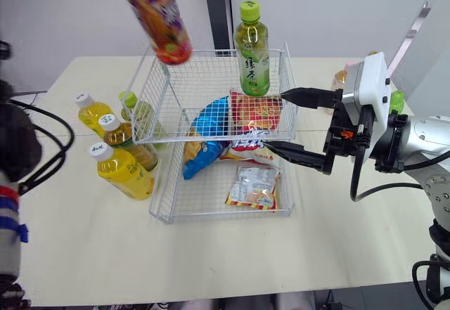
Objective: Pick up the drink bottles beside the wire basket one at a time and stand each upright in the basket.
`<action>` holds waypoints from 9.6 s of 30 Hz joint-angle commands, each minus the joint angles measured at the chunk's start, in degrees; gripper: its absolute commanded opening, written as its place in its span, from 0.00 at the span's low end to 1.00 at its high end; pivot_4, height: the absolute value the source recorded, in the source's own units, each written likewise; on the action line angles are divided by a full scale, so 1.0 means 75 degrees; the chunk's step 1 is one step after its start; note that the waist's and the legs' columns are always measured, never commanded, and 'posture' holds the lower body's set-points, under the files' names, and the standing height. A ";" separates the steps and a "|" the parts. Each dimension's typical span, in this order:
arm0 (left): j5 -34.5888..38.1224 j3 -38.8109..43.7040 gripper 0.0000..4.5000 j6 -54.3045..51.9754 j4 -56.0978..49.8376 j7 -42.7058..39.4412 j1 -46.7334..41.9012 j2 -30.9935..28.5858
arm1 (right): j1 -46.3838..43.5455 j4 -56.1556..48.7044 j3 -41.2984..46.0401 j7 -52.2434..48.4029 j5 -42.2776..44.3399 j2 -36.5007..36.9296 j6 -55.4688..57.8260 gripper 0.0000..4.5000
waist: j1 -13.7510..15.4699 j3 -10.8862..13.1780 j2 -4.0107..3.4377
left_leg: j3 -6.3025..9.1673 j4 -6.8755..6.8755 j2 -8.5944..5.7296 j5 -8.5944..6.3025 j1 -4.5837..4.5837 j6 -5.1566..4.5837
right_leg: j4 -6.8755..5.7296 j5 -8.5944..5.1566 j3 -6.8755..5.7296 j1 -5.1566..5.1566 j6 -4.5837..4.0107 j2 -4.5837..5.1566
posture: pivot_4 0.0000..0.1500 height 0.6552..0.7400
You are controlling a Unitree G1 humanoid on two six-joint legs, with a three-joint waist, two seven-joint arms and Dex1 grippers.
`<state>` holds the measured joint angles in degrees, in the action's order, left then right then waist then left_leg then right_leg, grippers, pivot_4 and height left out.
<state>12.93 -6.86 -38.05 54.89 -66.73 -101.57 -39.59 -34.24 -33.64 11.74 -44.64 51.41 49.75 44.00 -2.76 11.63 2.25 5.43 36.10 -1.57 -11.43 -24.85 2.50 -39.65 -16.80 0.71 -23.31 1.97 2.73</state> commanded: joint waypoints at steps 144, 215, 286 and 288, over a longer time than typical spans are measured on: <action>-0.0290 0.1347 0.30 0.0118 -0.1041 0.0269 0.0380 -0.2893 | -0.0670 0.0292 -0.1772 0.0231 -0.1479 -0.1548 -0.0491 1.00 | 0.0026 -0.0025 0.0027 | 0.0008 0.0037 0.0035 0.0003 0.0013 0.0004 | -0.0044 0.0026 -0.0022 0.0002 -0.0027 -0.0037 | 1.00 1.00; 0.0730 0.2355 1.00 -0.1150 -0.4922 -0.1805 0.4210 -0.3876 | -0.0414 0.0875 -0.0282 -0.1213 -0.0798 0.0023 -0.1355 1.00 | -0.0081 -0.0010 -0.0004 | -0.0017 0.0077 0.0053 0.0002 0.0010 0.0000 | -0.0062 0.0026 0.0022 -0.0006 -0.0029 -0.0054 | 1.00 1.00; 0.2581 0.5359 0.31 -0.2760 -1.2611 0.6105 1.2424 0.0753 | -0.1703 0.1828 -0.1369 -0.3410 -0.0939 -0.0791 -0.1234 1.00 | 0.0169 -0.0024 -0.0009 | -0.0023 0.0089 0.0070 0.0001 0.0038 0.0002 | -0.0044 0.0054 0.0026 0.0028 -0.0044 -0.0059 | 1.00 1.00; 0.2888 0.5574 0.31 -0.2685 -1.2757 0.5839 1.2519 0.0557 | -0.1735 0.1852 -0.1340 -0.3383 -0.0956 -0.0770 -0.1244 1.00 | 0.0167 -0.0024 -0.0009 | -0.0025 0.0085 0.0071 0.0001 0.0039 0.0002 | -0.0043 0.0054 0.0027 0.0028 -0.0044 -0.0060 | 1.00 1.00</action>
<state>32.64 32.41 -59.16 -38.29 -20.96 -8.22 -33.99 -46.12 -18.95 -1.01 -70.50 44.00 43.04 35.33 -1.51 11.45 2.19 5.24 36.73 -1.04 -11.42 -24.56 2.52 -39.97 -16.40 0.91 -23.11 1.63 2.28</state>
